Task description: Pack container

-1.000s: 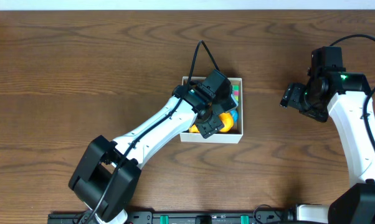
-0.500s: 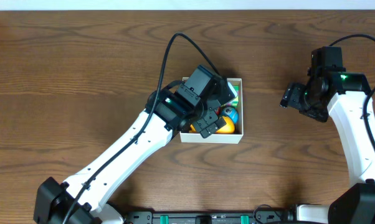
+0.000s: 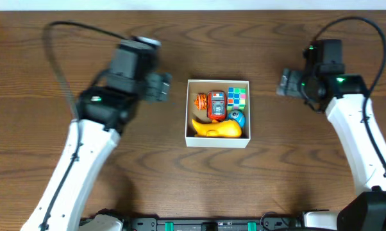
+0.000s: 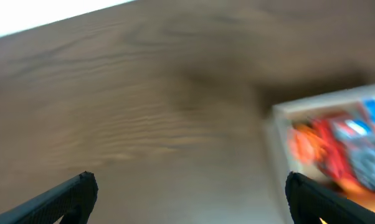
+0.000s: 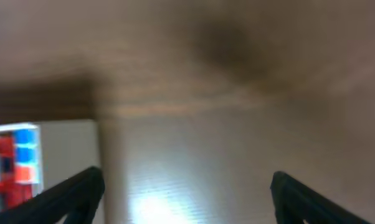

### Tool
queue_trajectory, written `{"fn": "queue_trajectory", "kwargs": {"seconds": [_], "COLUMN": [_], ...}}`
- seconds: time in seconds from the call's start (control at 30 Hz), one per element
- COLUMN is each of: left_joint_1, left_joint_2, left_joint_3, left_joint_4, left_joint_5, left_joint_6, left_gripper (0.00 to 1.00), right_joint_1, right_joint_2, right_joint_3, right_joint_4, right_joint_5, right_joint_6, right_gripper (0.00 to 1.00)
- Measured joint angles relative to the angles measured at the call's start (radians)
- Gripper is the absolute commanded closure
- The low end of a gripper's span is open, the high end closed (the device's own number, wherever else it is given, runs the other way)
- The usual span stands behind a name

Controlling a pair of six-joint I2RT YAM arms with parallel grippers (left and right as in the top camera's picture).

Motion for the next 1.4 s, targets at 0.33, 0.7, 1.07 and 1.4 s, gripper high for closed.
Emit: {"fn": "queue_trajectory", "kwargs": {"seconds": [0.33,0.7,1.07,1.4], "left_joint_1": [0.217,0.233,0.231,0.223], "left_joint_2": [0.002,-0.048,-0.533,-0.932], "left_joint_3": [0.0,-0.008,-0.239,-0.497], "left_joint_4": [0.011,-0.061,-0.03,-0.055], "left_joint_5": [-0.017,-0.019,-0.02,-0.022], "left_joint_6": [-0.068,-0.102,-0.135,-0.149], "left_gripper": [0.02,0.02,0.02,0.02], "right_joint_1": [0.127,0.127,0.254,0.318], "right_joint_2": [0.002,-0.039,-0.602,-0.967], "right_joint_3": [0.0,-0.007,-0.386,-0.698], "right_joint_4": [0.327,0.145,0.193,0.174], "right_joint_5": [0.117,0.164,0.232,0.34], "right_joint_6": [-0.022,-0.007,0.045,0.171], "right_gripper": [0.01,0.01,0.01,0.01]}}
